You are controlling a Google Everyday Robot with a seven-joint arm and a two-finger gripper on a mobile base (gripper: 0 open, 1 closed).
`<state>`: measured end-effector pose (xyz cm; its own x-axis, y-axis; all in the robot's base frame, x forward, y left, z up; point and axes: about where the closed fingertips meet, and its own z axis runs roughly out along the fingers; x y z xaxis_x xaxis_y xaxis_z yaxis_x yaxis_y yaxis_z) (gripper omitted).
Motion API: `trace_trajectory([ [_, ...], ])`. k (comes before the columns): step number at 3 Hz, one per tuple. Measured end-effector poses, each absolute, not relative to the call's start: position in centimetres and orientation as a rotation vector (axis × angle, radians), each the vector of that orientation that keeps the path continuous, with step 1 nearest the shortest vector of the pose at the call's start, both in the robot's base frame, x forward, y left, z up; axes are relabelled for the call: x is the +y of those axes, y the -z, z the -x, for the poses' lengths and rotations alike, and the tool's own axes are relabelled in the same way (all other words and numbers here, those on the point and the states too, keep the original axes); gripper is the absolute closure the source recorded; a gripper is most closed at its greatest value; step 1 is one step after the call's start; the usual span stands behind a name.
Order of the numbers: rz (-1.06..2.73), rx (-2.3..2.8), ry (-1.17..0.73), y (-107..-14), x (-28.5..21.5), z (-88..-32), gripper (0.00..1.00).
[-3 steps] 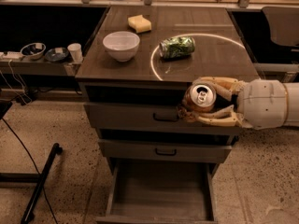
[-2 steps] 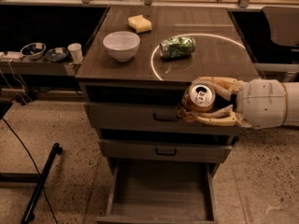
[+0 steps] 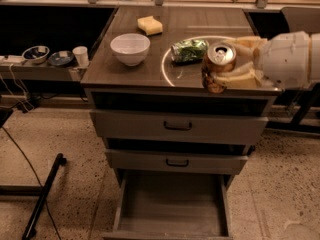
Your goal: Pick orange can from bottom drawer and place on counter
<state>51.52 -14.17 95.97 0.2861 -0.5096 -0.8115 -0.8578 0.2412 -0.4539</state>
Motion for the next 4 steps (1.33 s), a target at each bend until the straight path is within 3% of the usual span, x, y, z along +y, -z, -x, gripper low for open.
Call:
trace_trajectory([
  [2,0.993,1.512,-0.395,-97.8,-22.2,-58.0,1.0],
  [4,0.795,1.758,-0.333,-94.7,-26.5,-63.7,1.0],
])
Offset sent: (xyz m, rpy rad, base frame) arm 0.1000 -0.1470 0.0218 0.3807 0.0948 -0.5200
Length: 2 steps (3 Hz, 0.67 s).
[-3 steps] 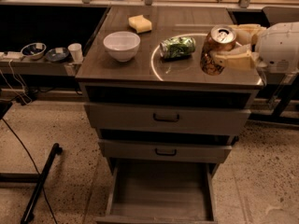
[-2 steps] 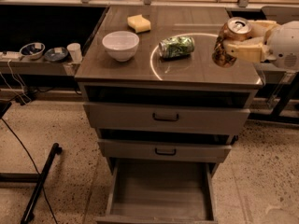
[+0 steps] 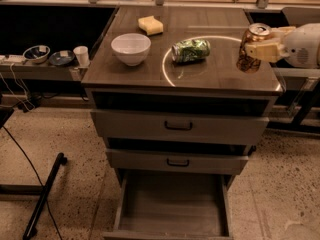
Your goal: Pick orange can from bottom drawer and place on counter
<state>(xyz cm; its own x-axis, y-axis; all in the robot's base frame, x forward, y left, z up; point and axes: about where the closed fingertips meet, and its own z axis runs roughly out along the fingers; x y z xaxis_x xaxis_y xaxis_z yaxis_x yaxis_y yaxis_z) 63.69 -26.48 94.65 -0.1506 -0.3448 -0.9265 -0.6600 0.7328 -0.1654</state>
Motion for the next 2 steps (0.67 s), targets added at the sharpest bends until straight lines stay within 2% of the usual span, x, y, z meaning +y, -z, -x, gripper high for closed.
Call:
trace_trajectory([
  [1,0.743,1.81,-0.327,-91.7,-27.6,-65.6,1.0],
  [2,0.764,1.747,-0.331,-90.5,-27.6,-67.0,0.82],
])
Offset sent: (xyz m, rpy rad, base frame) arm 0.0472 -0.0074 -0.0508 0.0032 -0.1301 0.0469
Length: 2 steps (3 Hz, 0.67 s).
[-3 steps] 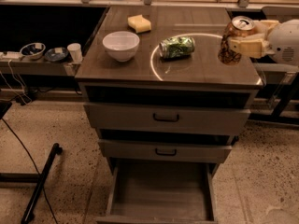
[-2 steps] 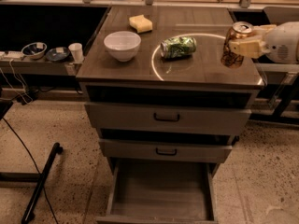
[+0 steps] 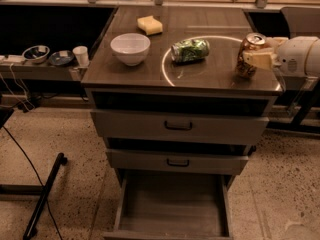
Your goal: Pick orange can from bottom drawer and place on counter
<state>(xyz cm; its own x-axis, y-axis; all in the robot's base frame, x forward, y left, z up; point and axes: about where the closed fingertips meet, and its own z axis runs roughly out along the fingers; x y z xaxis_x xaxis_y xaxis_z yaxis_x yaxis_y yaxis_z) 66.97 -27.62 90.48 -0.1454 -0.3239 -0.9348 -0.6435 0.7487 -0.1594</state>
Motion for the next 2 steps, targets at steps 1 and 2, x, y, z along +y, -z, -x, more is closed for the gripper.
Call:
trace_trajectory([
  [1,0.791,1.735,-0.32,-90.33,-27.25,-67.08,0.59],
  [2,0.791,1.735,-0.32,-90.33,-27.24,-67.08,0.36],
])
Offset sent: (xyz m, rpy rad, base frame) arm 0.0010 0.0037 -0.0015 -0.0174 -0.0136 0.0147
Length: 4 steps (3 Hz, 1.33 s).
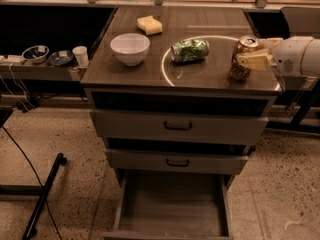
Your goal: Pick orange can from bottom drawer and place on counter
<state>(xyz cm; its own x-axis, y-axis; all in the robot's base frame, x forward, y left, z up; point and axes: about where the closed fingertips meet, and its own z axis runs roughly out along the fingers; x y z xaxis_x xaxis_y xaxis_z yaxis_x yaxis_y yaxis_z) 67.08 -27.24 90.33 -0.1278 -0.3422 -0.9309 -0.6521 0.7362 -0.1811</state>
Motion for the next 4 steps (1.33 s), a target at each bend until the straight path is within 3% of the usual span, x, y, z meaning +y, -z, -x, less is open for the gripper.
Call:
trace_trajectory([
  [1,0.791,1.735,-0.321,-90.3,-27.2,-67.1,0.12],
  [2,0.79,1.736,-0.327,-90.3,-27.1,-67.1,0.0],
  [3,0.78,1.725,-0.362,-91.1,-28.9,-67.3,0.0],
  [4,0.792,1.644,-0.285,-94.4,-35.3,-66.1,0.0],
])
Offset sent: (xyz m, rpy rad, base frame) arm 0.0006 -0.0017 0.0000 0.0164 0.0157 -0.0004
